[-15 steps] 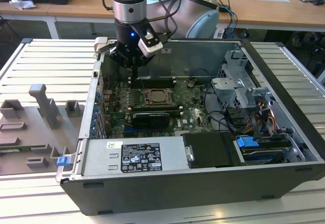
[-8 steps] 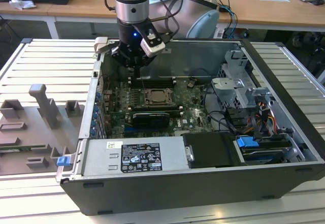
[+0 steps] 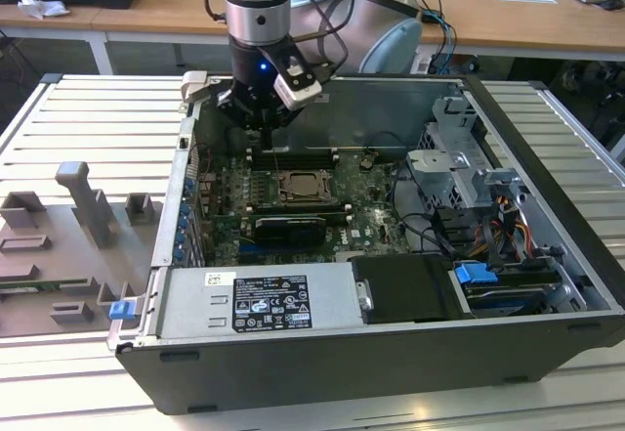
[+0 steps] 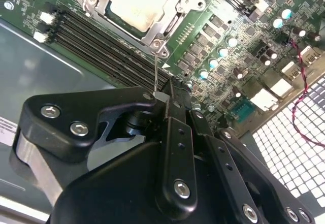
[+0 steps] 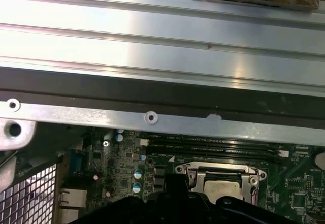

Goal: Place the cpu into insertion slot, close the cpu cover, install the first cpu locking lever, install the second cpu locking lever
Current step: 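Install the first cpu locking lever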

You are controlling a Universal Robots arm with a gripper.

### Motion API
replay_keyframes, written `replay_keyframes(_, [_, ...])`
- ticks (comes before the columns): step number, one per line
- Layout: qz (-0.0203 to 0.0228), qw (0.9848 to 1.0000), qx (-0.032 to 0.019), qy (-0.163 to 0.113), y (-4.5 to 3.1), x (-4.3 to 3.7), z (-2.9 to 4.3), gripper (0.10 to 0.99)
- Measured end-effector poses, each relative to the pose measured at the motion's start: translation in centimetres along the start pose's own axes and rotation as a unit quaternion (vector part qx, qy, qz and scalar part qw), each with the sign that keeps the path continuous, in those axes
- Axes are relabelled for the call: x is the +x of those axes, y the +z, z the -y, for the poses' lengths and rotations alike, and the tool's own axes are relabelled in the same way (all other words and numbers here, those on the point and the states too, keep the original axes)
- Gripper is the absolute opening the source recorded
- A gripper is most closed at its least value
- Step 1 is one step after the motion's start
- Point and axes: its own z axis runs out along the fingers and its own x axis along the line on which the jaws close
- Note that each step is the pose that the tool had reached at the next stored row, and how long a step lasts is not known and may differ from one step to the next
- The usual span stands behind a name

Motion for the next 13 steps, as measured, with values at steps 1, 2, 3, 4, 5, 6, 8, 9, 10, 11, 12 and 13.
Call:
replay_keyframes(1, [0.0, 1.0, 0.0, 0.0, 0.01, -0.12, 0.01, 0.106])
replay_keyframes(2, [0.0, 1.0, 0.0001, 0.0, 0.02, -0.3, 0.03, 0.106])
replay_keyframes(3, [0.0, 1.0, 0.0001, 0.0, 0.03, -0.46, 0.04, 0.106])
replay_keyframes(4, [-0.0001, 1.0, 0.0001, 0.0, 0.04, -0.65, 0.06, 0.106])
replay_keyframes(5, [-0.0001, 1.0, 0.0001, 0.0, 0.06, -0.9, 0.08, 0.106])
replay_keyframes(6, [-0.0001, 1.0, 0.0002, 0.0, 0.06, -1.04, 0.09, 0.106])
replay_keyframes(8, [-0.0001, 1.0, 0.0003, 0.0, 0.11, -1.61, 0.14, 0.106])
replay_keyframes(9, [-0.0001, 1.0, 0.0002, 0.0, 0.14, -1.9, 0.16, 0.106])
replay_keyframes(10, [-0.0001, 1.0, 0.0002, 0.0, 0.18, -2.18, 0.19, 0.106])
replay_keyframes(11, [-0.0001, 1.0, 0.0002, 0.0, 0.24, -2.69, 0.24, 0.106])
replay_keyframes(12, [-0.0001, 1.0, 0.0002, 0.0, 0.31, -3.16, 0.27, 0.106])
replay_keyframes(13, [-0.0001, 1.0, 0.0002, 0.0, 0.38, -3.56, 0.31, 0.106])
